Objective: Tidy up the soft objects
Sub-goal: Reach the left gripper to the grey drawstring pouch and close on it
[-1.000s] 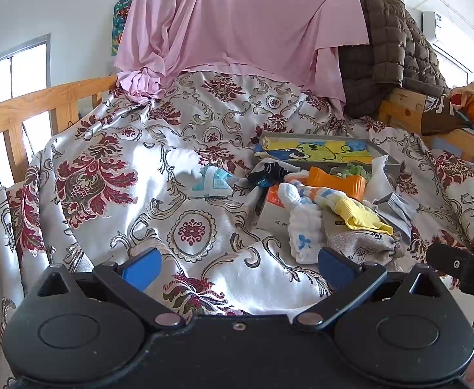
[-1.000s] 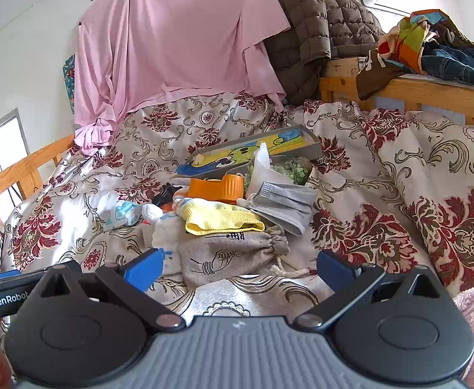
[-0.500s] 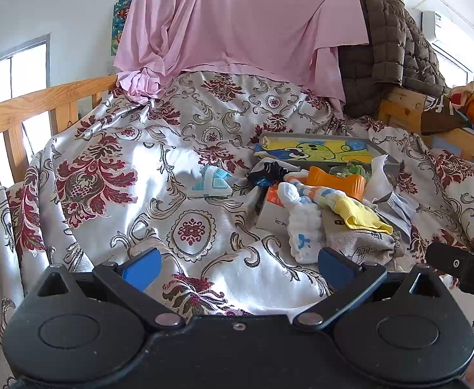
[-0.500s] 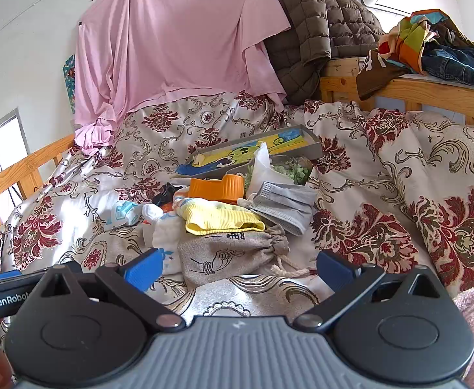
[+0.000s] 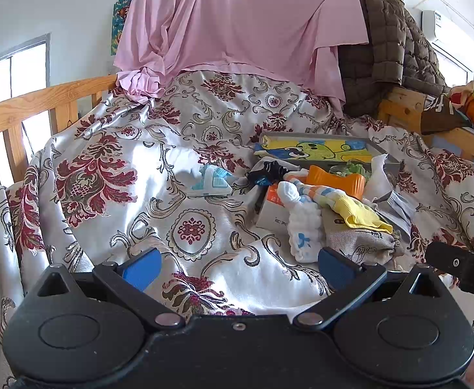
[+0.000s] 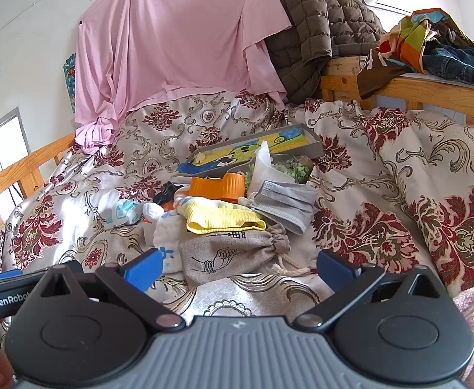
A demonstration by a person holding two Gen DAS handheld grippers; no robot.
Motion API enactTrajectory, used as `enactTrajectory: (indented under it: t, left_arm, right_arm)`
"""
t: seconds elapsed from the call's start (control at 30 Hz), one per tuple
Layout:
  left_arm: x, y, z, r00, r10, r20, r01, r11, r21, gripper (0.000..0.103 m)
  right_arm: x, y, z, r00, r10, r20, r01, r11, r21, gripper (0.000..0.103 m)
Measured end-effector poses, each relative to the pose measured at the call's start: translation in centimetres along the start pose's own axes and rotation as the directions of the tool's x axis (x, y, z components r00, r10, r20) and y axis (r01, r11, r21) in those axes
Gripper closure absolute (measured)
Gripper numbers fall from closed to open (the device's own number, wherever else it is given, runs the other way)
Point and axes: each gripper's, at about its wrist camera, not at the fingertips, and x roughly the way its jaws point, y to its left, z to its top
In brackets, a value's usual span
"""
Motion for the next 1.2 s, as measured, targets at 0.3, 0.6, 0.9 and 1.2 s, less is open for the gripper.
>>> enactTrajectory:
  t: [0.3, 0.6, 0.9, 1.2]
  left_arm:
    - [0.8, -0.2, 0.2, 1.000, 0.010, 0.008, -0.010, 1.000, 0.000, 0.001]
    - [2.5, 0.4, 1.3, 1.000, -0.011, -0.024, 0.011, 1.000, -0.029, 0.001]
    - [4.4, -0.6, 1.3, 0.997, -0.030, -0.067, 0.029, 0.999, -0.013, 0.001]
    - [6.3, -1.0, 1.4, 0.993, -0.029, -0.116, 0.028, 1.000, -0.012, 0.001]
  right_arm:
    - [2.3, 1.3, 1.0, 0.989, -0.098, -0.112, 0.086, 0.991, -0.106, 0.000]
    - [4.3, 3.9, 2.9, 0.963, -0.242, -0.118, 0.194, 0.927, -0.322, 0.000]
    - [7.4, 3.0, 5.1, 0.915, -0.304, -0.267, 0.215, 0.924, -0.316, 0.000]
    - [10.7, -0.4, 6.2, 0.872, -0.107, -0.478, 0.082, 0.994, -0.072, 0.000]
